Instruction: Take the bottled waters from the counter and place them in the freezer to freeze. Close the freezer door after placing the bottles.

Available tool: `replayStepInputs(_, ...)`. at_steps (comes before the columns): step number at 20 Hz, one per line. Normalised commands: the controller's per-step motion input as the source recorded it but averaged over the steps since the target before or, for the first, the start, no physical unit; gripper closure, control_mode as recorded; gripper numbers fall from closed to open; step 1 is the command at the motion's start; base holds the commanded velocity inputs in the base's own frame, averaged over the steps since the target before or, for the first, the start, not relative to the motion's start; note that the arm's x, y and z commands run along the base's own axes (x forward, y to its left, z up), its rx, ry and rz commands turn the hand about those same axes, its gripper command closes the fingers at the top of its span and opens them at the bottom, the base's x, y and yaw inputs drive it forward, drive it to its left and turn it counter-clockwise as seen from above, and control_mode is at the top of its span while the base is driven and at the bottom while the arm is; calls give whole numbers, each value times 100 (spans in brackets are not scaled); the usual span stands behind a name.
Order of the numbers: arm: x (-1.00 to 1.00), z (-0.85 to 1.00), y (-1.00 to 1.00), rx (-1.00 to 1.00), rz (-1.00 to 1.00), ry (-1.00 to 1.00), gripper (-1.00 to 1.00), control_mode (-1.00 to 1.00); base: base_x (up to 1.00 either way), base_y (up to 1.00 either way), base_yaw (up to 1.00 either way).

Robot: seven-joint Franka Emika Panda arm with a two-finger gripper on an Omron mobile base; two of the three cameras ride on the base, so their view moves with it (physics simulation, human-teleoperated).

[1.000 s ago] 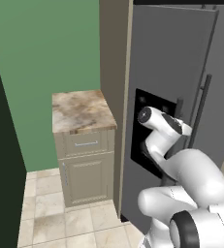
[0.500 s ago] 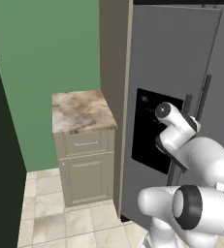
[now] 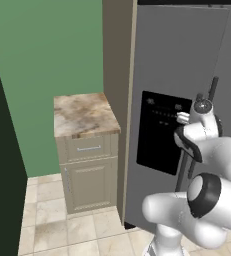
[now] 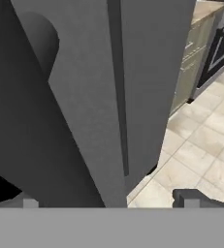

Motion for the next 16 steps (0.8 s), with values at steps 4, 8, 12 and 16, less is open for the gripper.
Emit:
replayStepInputs(4,32,11,-26,12,15,0,-100,-100,0,0,0)
replayStepInputs(8,27,18,-25,12,15,0,-100,-100,0,0,0)
replayStepInputs(12,21,15,-16,6,14,0,-100,-100,0,0,0)
replayStepInputs(16,23,10,-8,2,12,0,-100,-100,0,0,0)
